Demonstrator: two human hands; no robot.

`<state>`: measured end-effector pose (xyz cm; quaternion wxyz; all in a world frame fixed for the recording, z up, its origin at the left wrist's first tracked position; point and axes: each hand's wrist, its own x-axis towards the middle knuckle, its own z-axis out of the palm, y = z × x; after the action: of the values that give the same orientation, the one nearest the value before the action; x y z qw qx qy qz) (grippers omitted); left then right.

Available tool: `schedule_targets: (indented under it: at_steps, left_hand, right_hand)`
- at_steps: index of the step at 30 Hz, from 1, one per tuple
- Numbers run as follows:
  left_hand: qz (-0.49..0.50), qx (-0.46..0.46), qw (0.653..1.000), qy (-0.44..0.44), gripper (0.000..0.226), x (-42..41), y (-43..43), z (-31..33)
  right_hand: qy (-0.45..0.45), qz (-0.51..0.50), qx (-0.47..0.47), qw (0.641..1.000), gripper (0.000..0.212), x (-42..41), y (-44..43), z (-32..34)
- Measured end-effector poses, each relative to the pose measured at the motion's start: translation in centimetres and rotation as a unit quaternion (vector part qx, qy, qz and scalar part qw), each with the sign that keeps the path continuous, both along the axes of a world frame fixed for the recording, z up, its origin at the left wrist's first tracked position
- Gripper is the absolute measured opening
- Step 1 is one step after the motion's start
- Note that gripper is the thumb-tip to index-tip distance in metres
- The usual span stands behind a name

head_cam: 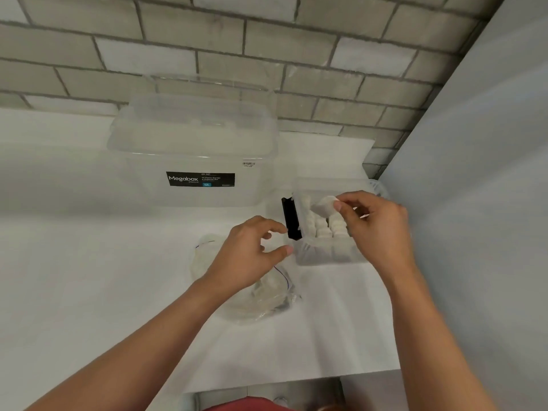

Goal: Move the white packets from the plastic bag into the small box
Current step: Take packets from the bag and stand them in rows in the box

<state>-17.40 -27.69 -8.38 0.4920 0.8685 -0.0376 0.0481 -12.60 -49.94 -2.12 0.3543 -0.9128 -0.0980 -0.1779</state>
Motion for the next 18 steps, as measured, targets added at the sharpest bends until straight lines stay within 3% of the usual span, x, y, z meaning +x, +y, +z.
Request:
schedule_targets:
  at_steps: [4,9,13,18]
  left_hand:
    - [-0.007,0.076,0.996,-0.044,0.042,1.4,-2.8,-0.4]
    - [0.011,0.121,0.992,-0.042,0.065,2.6,-4.9,-0.6]
    - [0.020,0.143,0.989,-0.029,0.066,2.9,-5.4,-1.0]
    - [0.036,0.144,0.989,-0.025,0.067,2.9,-5.4,-1.1]
  right_hand:
    - [-0.001,0.002,-0.060,0.998,0.010,2.6,-1.9,-0.8]
    - [0.113,0.064,-0.143,0.981,0.007,5.0,-2.3,-2.1]
    - [0.220,0.132,-0.179,0.950,0.006,6.9,-1.8,-3.1]
    - [0.278,0.169,-0.200,0.924,0.010,9.0,-0.2,-4.3]
